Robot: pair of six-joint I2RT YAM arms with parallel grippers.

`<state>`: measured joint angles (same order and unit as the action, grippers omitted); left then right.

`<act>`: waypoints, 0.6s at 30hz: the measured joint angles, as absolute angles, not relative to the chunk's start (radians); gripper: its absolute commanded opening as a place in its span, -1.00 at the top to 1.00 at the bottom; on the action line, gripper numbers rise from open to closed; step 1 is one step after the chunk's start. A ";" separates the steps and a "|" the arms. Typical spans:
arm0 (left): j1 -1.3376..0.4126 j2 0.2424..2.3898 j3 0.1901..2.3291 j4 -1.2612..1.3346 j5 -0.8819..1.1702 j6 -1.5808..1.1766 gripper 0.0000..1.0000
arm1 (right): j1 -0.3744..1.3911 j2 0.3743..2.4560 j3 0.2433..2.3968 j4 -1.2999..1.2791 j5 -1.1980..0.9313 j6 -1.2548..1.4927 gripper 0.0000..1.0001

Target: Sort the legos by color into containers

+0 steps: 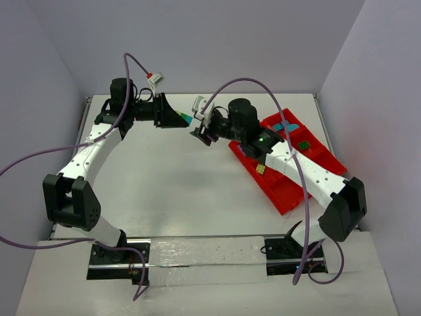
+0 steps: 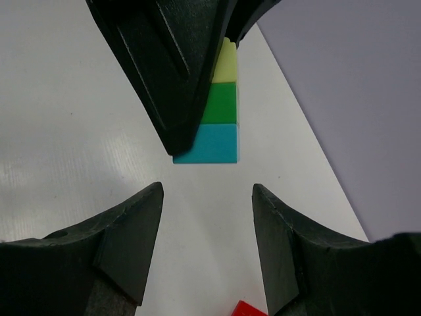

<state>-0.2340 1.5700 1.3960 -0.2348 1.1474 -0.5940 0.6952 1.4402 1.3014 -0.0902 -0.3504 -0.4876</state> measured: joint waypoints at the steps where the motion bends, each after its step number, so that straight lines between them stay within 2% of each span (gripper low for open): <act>1: -0.234 1.570 1.396 -0.233 1.147 -0.595 1.00 | 0.698 1.445 1.302 -0.080 -0.349 -0.490 -0.27; 18: -0.234 1.570 1.396 -0.233 1.133 -0.593 0.99 | 0.720 1.507 1.323 -0.036 -0.355 -0.485 -0.19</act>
<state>-0.2340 1.5700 1.3960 -0.2334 1.1328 -0.5934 0.7204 1.5066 1.3232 -0.0357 -0.3550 -0.4849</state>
